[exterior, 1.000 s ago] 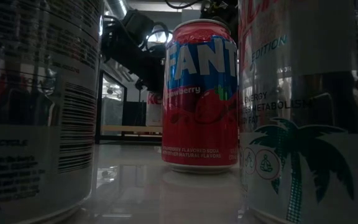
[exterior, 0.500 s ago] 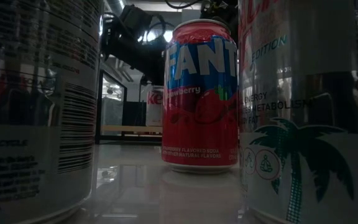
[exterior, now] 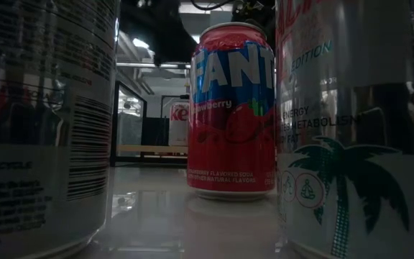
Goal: Place canned beverage on shelf
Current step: Put the red and silver soda can on the shelf aligned with other red and silver soda can
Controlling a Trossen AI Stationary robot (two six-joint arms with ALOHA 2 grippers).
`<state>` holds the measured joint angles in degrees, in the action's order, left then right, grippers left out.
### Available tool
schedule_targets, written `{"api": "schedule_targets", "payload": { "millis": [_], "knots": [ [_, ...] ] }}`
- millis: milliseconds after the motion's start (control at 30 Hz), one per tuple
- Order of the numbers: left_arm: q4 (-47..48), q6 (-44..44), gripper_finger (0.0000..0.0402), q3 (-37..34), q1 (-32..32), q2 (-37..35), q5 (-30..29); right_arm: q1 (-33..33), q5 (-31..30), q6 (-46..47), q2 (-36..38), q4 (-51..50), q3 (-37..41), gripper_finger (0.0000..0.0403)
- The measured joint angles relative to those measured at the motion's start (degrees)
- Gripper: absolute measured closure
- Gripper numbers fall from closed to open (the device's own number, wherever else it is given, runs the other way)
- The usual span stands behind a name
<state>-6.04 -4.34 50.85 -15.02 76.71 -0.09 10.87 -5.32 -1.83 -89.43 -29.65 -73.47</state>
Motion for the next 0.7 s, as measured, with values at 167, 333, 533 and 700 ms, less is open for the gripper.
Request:
{"api": "schedule_targets", "payload": {
  "millis": [167, 333, 533, 700],
  "knots": [
    [8.42, -0.71, 0.0239, 0.00, 1.97, -6.70, -0.18, -0.02, 0.00, 0.00, 0.00, -0.02, 0.00, 0.0020],
    [15.78, -7.04, 0.0239, 0.00, 3.10, -12.34, -0.17, 0.00, 0.00, 0.00, 0.00, -0.02, 0.00, 0.0020],
    [22.16, -7.56, 0.0239, 0.00, 4.75, -17.71, -0.16, -0.02, 0.00, 0.00, 0.00, -0.02, 0.00, 0.0020],
    [23.89, -7.56, 0.0219, 0.00, 6.52, -19.97, -0.18, 0.00, 0.00, 0.00, 0.00, -0.03, 0.00, 0.0020]
  ]
}}
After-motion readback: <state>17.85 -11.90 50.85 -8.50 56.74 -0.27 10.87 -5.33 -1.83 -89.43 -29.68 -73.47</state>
